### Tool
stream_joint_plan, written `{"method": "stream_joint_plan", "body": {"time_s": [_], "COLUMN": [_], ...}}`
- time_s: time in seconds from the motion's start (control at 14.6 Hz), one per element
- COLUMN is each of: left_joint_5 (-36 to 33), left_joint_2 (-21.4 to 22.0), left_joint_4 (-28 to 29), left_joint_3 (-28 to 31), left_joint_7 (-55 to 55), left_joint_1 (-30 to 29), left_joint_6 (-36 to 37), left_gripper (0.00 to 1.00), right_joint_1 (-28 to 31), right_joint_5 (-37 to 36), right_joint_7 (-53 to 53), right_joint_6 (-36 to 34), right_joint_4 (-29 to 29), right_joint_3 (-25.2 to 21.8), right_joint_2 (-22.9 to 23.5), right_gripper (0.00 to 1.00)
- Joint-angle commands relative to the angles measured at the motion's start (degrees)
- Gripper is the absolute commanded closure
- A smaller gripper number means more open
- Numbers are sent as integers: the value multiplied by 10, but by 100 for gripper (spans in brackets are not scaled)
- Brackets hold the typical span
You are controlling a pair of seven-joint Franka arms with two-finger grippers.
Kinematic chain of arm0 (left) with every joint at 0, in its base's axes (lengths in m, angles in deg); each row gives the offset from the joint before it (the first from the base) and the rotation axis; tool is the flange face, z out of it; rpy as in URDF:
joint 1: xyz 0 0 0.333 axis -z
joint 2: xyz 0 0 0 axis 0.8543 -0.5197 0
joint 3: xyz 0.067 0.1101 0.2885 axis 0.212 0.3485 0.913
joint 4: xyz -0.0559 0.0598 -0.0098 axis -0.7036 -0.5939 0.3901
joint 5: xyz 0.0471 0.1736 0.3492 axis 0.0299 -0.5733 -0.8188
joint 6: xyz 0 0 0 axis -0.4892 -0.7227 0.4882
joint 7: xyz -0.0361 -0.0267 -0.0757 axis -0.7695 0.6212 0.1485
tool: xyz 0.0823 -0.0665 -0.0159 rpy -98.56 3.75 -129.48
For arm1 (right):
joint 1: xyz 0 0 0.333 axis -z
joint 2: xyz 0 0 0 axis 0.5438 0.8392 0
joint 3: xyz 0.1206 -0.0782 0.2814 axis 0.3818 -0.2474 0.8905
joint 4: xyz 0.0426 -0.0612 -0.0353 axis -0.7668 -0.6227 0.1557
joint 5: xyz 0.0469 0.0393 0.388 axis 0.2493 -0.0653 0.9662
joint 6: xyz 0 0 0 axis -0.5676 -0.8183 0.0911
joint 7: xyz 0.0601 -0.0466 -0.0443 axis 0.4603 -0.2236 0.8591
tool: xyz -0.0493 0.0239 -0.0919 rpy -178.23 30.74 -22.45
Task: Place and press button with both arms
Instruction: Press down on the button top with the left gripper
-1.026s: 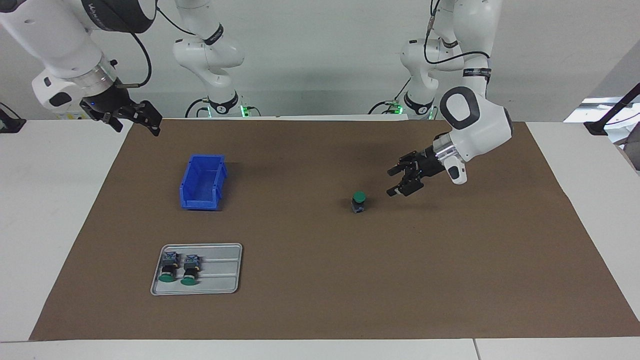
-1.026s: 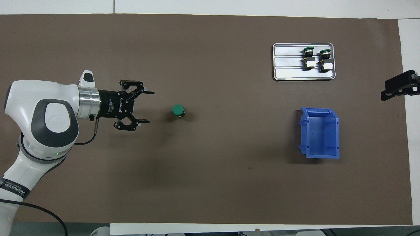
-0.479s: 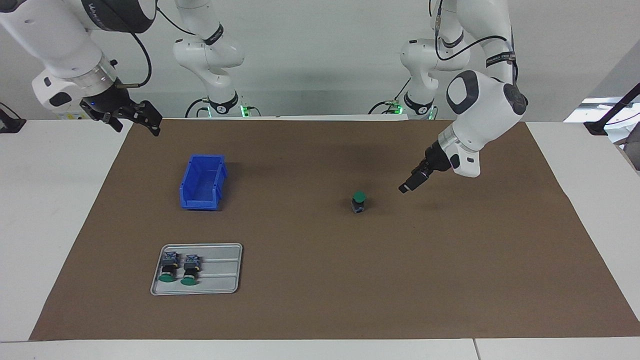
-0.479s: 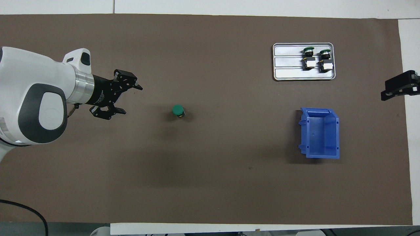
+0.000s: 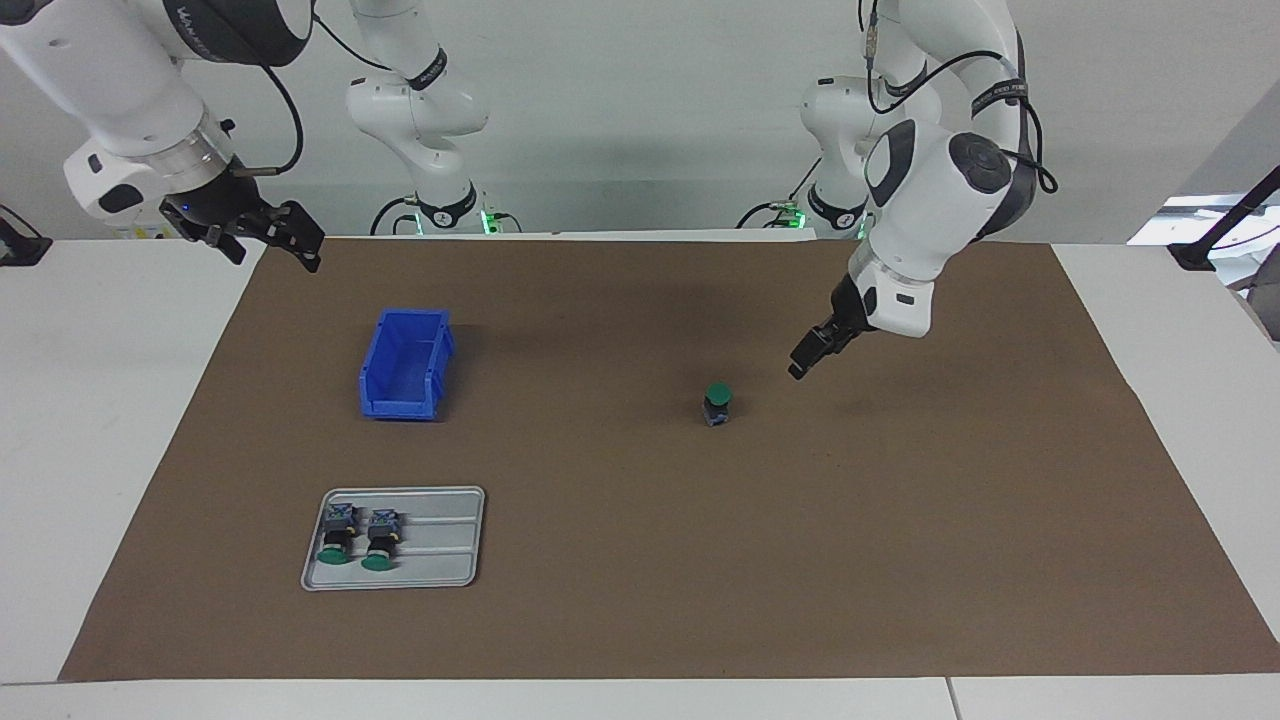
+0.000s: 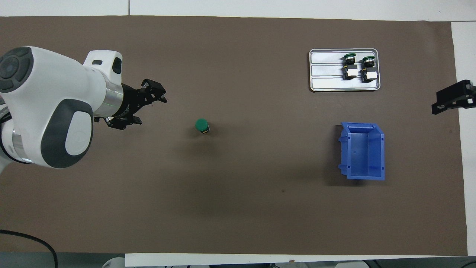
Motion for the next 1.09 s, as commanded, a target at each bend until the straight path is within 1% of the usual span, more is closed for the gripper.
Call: {"method": "stream_joint_plan", "body": {"time_s": [0.0,0.14,0.21,0.27,0.34,0.41,0.48,0.55,0.62,0.75,0.89,1.03], "left_joint_5": [-17,-17,-17,-17,-18,-29,-48,-56,-57,-62,-88,-91], "left_joint_2": [-4,-4,-5,-8,-17,-29,-43,-61,-73,-79,-104,-109], "left_joint_4": [-7,-8,-8,-8,-10,-16,-27,-47,-63,-64,-71,-70], "left_joint_3": [4,4,4,4,4,4,4,4,4,5,4,4], "left_joint_7": [-34,-44,-60,-66,-65,-66,-66,-61,-61,-58,-39,-35], "left_joint_1": [26,32,36,40,48,51,54,64,66,77,97,100], "left_joint_6": [8,8,8,7,6,7,8,14,19,17,12,2], "left_gripper": [16,22,33,48,66,80,88,92,93,94,96,96], "right_joint_1": [0,0,0,0,0,0,0,0,0,0,0,0], "right_joint_5": [1,1,1,1,1,1,1,1,1,1,1,1], "right_joint_7": [11,12,11,11,11,12,12,11,12,11,12,12], "right_joint_6": [1,1,1,1,1,1,1,1,1,1,1,1], "right_joint_4": [-15,-15,-15,-15,-15,-15,-15,-15,-15,-15,-15,-15], "right_joint_3": [-2,-2,-2,-2,-2,-2,-2,-2,-2,-2,-2,-2], "right_joint_2": [-13,-13,-13,-13,-13,-13,-13,-13,-13,-13,-13,-13], "right_gripper": [1,1,1,2,1,2,1,1,1,1,1,1]}}
